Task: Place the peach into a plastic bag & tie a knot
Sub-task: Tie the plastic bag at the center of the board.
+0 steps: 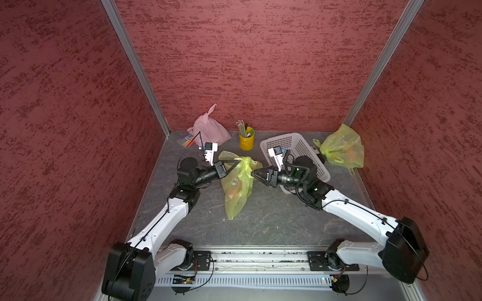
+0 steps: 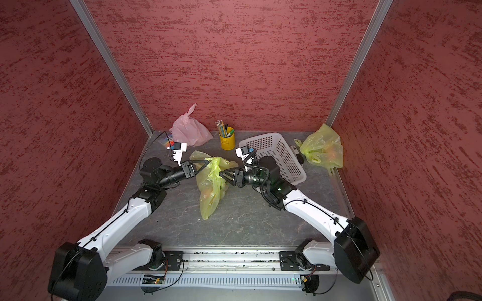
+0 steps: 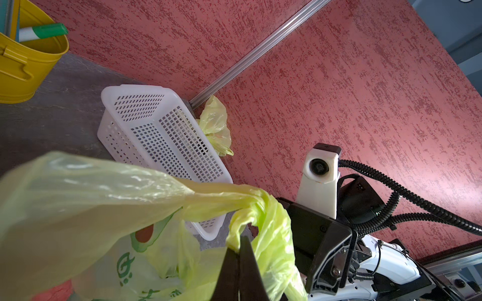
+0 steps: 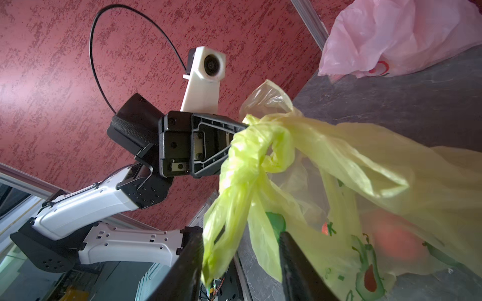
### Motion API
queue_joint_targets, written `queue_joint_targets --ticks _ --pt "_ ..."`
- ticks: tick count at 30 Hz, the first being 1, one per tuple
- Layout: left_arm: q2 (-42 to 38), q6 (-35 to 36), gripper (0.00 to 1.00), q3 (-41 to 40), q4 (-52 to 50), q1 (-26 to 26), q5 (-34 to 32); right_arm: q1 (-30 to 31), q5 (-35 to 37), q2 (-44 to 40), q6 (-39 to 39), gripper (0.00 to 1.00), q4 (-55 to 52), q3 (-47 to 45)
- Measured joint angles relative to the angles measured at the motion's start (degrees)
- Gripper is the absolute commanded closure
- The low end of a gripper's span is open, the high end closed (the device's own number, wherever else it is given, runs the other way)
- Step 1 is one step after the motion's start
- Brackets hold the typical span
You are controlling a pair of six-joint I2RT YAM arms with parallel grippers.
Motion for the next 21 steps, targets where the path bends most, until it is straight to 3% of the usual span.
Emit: queue_joint_targets --ticks 10,13,17,21 --pt "0.0 0.0 1.0 0.0 -0.11 -0.02 0.02 1.29 -1.44 1.6 1.2 0.52 2.1 0.92" --pt "0.0 0.0 1.0 0.0 -0.13 -0.11 0.02 1.53 -1.6 2.49 1.33 0.63 2.58 1.81" --pt "-0.02 0.17 1.0 0.39 -1.01 -0.11 0.0 1.64 -1.66 3.34 1.33 0.96 3.13 2.14" --pt "-0.11 3.54 1.0 4.17 -7.91 0.02 -1.49 1.7 -0.87 3.26 0.94 1.0 2.08 2.14"
